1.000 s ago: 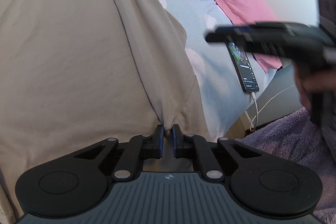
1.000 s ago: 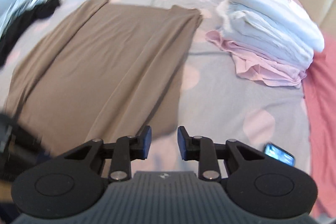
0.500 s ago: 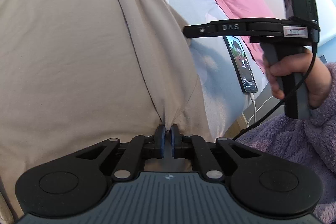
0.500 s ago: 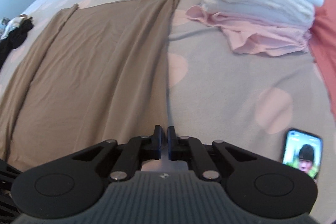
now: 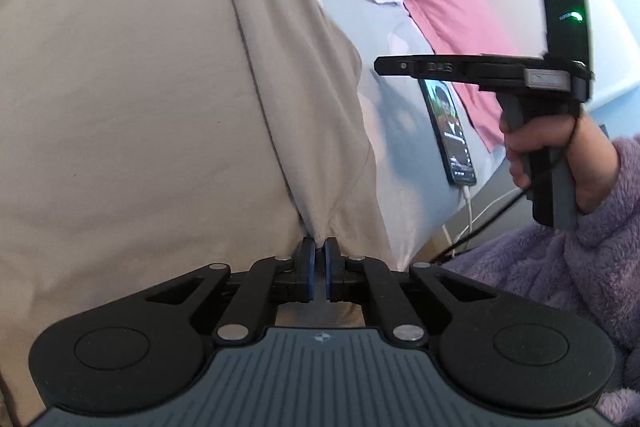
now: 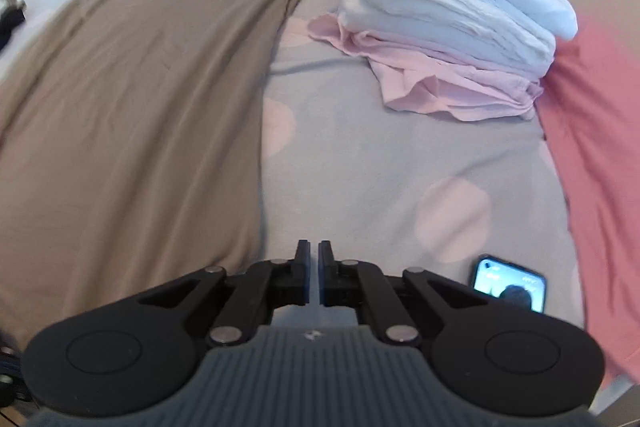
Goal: Fold clothes
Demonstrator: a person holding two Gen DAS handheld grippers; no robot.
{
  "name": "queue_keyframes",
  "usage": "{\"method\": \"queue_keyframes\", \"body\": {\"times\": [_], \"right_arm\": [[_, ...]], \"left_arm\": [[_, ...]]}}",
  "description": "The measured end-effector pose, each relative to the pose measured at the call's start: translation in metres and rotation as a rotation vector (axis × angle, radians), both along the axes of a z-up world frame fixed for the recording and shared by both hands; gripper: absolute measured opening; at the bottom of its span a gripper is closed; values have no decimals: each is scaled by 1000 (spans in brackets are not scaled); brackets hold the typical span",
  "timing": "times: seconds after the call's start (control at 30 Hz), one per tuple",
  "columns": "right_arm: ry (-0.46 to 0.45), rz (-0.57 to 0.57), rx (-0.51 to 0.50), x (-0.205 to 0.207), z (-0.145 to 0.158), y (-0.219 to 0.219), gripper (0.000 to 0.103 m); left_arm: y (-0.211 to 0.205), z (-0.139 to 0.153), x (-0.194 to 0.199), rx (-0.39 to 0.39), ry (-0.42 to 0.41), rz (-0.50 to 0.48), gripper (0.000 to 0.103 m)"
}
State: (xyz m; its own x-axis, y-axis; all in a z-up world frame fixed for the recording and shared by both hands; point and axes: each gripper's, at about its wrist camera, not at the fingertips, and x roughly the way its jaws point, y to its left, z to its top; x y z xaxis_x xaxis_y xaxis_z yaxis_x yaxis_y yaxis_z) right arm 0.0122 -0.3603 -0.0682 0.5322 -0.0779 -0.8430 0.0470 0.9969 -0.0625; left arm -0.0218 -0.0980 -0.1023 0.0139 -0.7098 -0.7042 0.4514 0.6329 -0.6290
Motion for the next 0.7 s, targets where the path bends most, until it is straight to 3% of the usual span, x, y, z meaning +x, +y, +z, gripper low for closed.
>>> {"method": "queue_keyframes", "body": {"times": [0.07,0.2,0.3,0.43,0.7], "right_arm": [[-9,-7,33,-6,3,3,8],[-19,-6,87,-15,0,9,36],[-6,-26,132,-17,-2,7,36],[-1,-24,136,-18,0,9,39],[35,8,120,-10,1,11,40]], "left_arm": [[-1,0,0,-2,4,5,3],[-2,6,-1,8,-10,3,4],[0,18,-3,40,-74,8,14],[3,38,0,98,-170,22,14],[8,61,40,163,-215,69,14]]}}
